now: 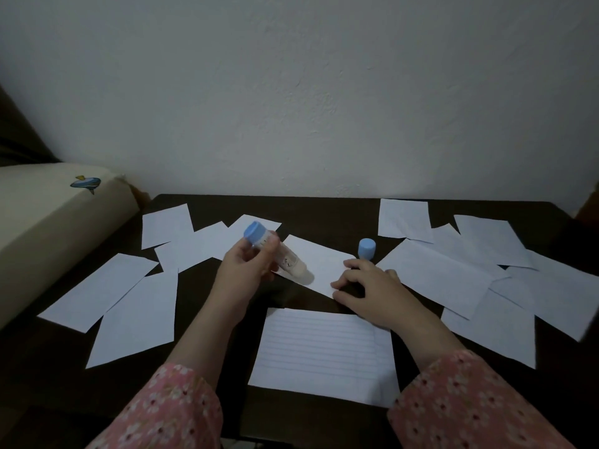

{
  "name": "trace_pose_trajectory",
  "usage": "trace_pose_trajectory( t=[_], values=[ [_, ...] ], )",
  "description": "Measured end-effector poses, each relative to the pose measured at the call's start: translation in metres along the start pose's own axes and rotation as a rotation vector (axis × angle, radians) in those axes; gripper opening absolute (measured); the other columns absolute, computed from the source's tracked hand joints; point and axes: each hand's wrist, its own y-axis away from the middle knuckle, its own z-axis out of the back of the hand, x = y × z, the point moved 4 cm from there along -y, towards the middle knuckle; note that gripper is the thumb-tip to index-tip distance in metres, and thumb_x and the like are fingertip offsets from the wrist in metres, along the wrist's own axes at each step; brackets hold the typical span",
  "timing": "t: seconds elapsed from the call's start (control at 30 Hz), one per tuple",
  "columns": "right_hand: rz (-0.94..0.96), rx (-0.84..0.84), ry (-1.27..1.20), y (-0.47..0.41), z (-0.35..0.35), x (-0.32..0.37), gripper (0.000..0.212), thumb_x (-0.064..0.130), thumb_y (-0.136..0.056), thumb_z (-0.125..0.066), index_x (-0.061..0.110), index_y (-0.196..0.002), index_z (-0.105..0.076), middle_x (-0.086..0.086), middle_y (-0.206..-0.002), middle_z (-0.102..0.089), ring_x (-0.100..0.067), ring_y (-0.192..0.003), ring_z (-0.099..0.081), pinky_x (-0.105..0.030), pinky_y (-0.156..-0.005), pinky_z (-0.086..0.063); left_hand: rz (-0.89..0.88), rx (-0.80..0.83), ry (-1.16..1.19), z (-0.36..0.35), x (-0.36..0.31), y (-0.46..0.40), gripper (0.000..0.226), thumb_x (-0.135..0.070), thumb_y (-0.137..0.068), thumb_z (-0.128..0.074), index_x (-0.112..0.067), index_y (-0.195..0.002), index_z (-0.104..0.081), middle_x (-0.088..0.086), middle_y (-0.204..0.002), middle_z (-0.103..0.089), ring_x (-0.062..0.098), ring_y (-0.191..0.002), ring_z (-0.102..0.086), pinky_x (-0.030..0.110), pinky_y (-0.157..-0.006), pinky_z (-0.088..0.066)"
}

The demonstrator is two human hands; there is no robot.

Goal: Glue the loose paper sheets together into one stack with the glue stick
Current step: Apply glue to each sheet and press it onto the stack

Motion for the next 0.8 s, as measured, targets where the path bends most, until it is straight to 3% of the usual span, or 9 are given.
trace_pose_trajectory(
  t=[0.1, 0.27, 0.43, 0.57, 0.7, 0.8],
  values=[
    [0.015, 0.018, -0.013, 0.003, 0.002, 0.001, 0.02, 0.045, -0.092, -0.056, 0.039, -0.111, -0.061, 0.014, -0.149, -0.033, -0.009, -0.133, -0.033, -0.045, -0.114, -0.019, 0.056, 0.073, -0.039, -0.009, 0.008, -0.001, 0.032, -0.04, -0.093, -0.051, -0.023, -0.119, -0.055, 0.004, -0.11, -0.064, 0.017, -0.091, -0.063, 0.03, -0.076, -0.056],
    [0.036, 0.0, 0.004, 0.005, 0.002, 0.0, 0.046, 0.053, -0.089, -0.057, 0.038, -0.131, -0.048, 0.016, -0.148, -0.035, -0.008, -0.133, -0.032, -0.044, -0.115, -0.019, -0.064, 0.206, -0.312, -0.022, 0.013, -0.002, 0.038, -0.021, -0.09, -0.062, -0.03, -0.122, -0.045, -0.011, -0.118, -0.059, 0.005, -0.101, -0.056, 0.032, -0.091, -0.052],
    [0.082, -0.008, 0.011, 0.003, 0.001, -0.005, 0.041, 0.051, -0.089, -0.057, 0.035, -0.128, -0.057, 0.018, -0.149, -0.033, -0.005, -0.139, -0.022, -0.043, -0.116, -0.017, -0.279, 0.232, -0.513, -0.036, 0.007, 0.002, 0.042, -0.026, -0.088, -0.066, -0.04, -0.118, -0.04, -0.025, -0.099, -0.05, -0.002, -0.091, -0.054, 0.016, -0.071, -0.045],
    [0.089, -0.003, -0.006, 0.003, -0.001, -0.009, 0.036, 0.047, -0.091, -0.056, 0.036, -0.126, -0.057, 0.018, -0.155, -0.024, -0.006, -0.145, -0.01, -0.047, -0.118, -0.01, -0.327, 0.26, -0.557, -0.043, 0.007, 0.002, 0.044, -0.026, -0.088, -0.065, -0.038, -0.125, -0.043, -0.021, -0.105, -0.052, -0.002, -0.093, -0.053, 0.018, -0.074, -0.048],
    [0.076, -0.005, 0.039, 0.001, -0.006, -0.009, 0.046, 0.049, -0.096, -0.046, 0.038, -0.14, -0.04, 0.016, -0.156, -0.023, -0.006, -0.146, -0.007, -0.048, -0.118, -0.002, -0.356, 0.273, -0.564, -0.048, 0.009, -0.001, 0.043, -0.026, -0.088, -0.065, -0.041, -0.121, -0.043, -0.014, -0.11, -0.057, 0.006, -0.101, -0.056, 0.031, -0.084, -0.053],
    [0.064, 0.006, 0.095, -0.002, -0.009, -0.01, 0.047, 0.046, -0.099, -0.038, 0.036, -0.145, -0.034, 0.016, -0.158, -0.019, -0.007, -0.147, -0.005, -0.048, -0.117, -0.002, -0.34, 0.291, -0.592, -0.051, 0.013, -0.005, 0.045, -0.026, -0.089, -0.065, -0.036, -0.129, -0.045, -0.01, -0.114, -0.058, 0.008, -0.103, -0.056, 0.03, -0.085, -0.052]
  ],
)
